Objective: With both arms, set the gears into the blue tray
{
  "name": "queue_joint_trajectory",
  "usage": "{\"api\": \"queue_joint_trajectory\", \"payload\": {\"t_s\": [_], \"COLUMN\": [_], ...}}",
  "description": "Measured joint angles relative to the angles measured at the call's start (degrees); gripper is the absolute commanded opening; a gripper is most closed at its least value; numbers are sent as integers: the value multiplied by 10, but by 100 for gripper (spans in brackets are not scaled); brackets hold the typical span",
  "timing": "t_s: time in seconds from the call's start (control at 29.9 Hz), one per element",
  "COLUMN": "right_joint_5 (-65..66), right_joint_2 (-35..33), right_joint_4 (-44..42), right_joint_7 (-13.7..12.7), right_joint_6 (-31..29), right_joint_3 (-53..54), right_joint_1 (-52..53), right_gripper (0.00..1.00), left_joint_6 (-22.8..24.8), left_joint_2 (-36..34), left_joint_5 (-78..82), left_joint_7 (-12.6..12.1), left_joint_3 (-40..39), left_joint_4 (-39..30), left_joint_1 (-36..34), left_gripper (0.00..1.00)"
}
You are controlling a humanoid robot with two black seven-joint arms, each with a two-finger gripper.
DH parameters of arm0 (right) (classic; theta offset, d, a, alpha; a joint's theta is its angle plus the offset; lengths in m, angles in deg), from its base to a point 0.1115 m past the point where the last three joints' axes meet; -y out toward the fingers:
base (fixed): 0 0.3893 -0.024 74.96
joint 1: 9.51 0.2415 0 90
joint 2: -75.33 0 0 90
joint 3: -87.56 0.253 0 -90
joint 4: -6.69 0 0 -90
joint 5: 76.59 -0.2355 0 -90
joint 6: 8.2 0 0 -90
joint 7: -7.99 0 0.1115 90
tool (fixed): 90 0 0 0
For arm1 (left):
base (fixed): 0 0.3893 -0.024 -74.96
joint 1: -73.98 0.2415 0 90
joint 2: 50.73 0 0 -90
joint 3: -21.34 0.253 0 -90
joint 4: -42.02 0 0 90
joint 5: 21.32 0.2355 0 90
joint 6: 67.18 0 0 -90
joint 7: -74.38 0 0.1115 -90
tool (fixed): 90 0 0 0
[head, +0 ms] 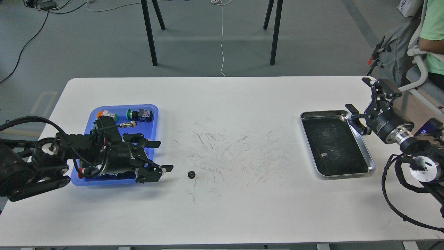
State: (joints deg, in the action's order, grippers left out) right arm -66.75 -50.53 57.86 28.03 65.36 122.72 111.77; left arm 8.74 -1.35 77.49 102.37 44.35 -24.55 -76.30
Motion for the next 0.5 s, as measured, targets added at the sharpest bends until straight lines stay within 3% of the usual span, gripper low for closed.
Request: {"api": "queue_joint_trajectory", "payload": {"t_s": [0.2, 0.5], "right_joint_5": [3, 10], "right_joint_2": [6, 10], "right_joint_4": [-2, -3], "right_joint_7": [0, 0], "right_joint_6": [1, 5], "right_joint_3": [-1, -1], "right_joint_1": [0, -1], "right_gripper": [94, 94], "left_joint_6": [61, 18], "left_joint_2": [-5, 21], "left_joint_5": [19, 39], "left_joint_7": [0, 0], "left_joint_3": [-4, -5], "left_joint_4": [-39, -37], "left_joint_1": [-2, -5], "left_gripper": [100, 98]}}
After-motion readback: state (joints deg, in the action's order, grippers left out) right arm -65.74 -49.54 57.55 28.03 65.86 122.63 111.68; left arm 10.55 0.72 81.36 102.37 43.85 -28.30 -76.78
